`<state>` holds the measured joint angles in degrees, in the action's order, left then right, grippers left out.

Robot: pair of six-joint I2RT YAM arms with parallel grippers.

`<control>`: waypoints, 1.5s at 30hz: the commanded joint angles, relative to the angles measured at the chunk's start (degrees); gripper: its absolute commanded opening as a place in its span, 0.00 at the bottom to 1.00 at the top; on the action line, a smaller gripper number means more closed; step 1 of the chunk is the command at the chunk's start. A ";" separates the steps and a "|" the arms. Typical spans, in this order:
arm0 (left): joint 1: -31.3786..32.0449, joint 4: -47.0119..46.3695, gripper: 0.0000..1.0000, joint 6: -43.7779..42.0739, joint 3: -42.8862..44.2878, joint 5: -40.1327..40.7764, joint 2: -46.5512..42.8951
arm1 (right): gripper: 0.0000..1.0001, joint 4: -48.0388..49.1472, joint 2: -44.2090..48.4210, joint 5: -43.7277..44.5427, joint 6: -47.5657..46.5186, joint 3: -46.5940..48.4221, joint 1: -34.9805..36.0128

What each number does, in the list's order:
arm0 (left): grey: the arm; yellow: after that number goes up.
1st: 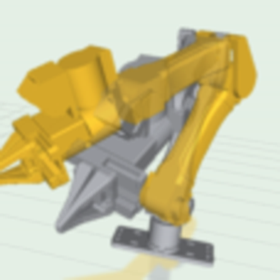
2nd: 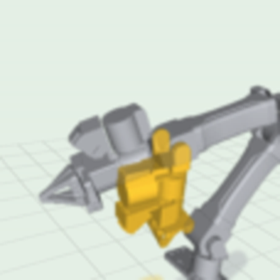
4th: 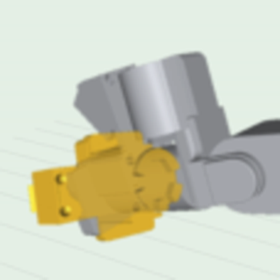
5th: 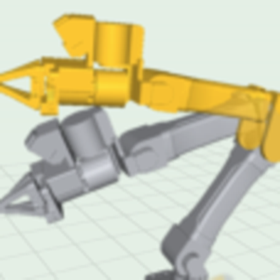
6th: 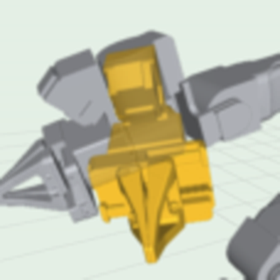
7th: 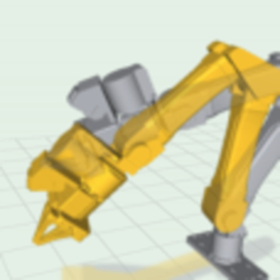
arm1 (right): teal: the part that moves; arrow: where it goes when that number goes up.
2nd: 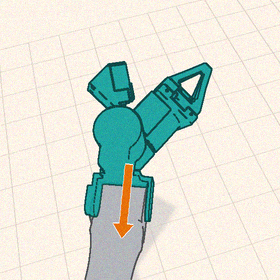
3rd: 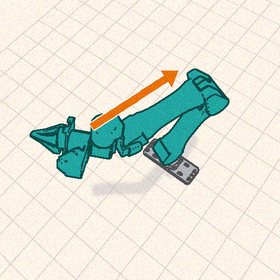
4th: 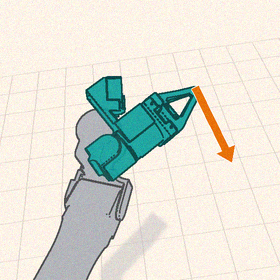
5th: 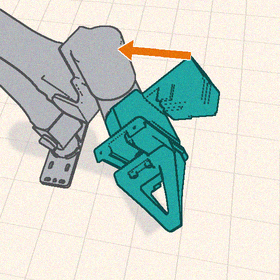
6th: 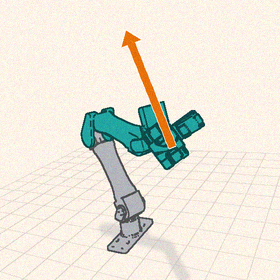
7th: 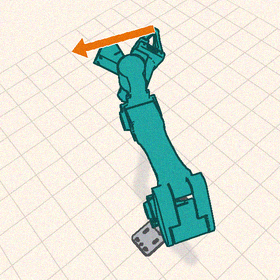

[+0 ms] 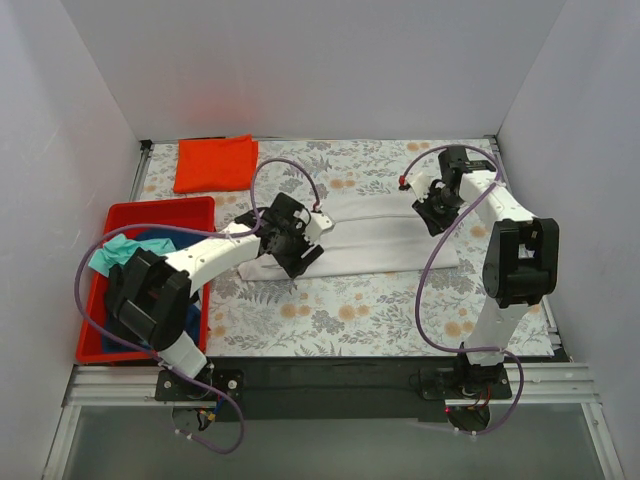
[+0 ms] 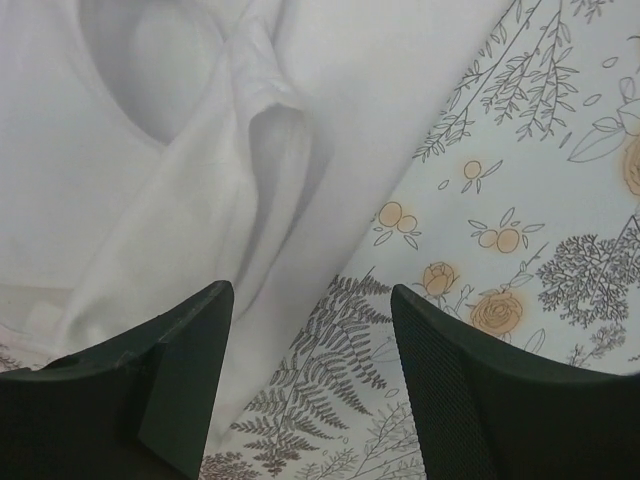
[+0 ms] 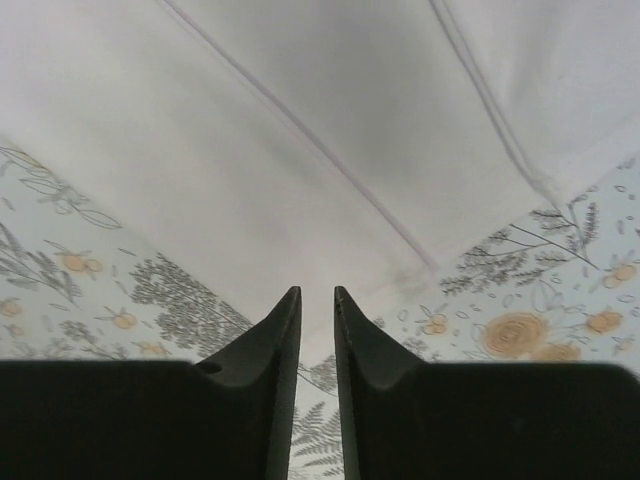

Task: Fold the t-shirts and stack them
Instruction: Fold the tshirt

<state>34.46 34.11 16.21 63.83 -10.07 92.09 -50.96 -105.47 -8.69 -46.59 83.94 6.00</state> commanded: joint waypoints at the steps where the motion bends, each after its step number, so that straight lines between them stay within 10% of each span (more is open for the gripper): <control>1: 2.36 -5.89 0.64 6.02 -0.73 8.56 1.68 | 0.24 -3.18 1.58 -7.04 6.50 -0.35 -0.20; 11: 4.48 -13.19 0.49 7.79 0.06 18.50 7.04 | 0.20 -2.92 0.79 -8.89 6.86 -3.79 -0.20; 21: 4.48 -14.07 0.00 3.49 2.70 20.08 8.36 | 0.19 -3.00 -0.26 -9.15 6.60 -4.14 -0.29; 27: 4.13 -15.21 0.00 1.29 4.63 20.00 9.07 | 0.19 -3.09 1.14 -16.25 7.47 -3.70 0.15; 33: -2.98 -9.95 0.32 4.09 7.35 2.65 5.12 | 0.24 -0.99 4.83 -26.27 8.00 -3.78 2.08; 45: -16.08 0.61 0.33 27.45 -3.36 -14.90 -7.19 | 0.24 13.77 2.65 -22.69 19.85 4.47 19.55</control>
<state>17.89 31.46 35.86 64.10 -19.31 86.96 -43.03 -101.32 -31.22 -31.83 84.38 21.28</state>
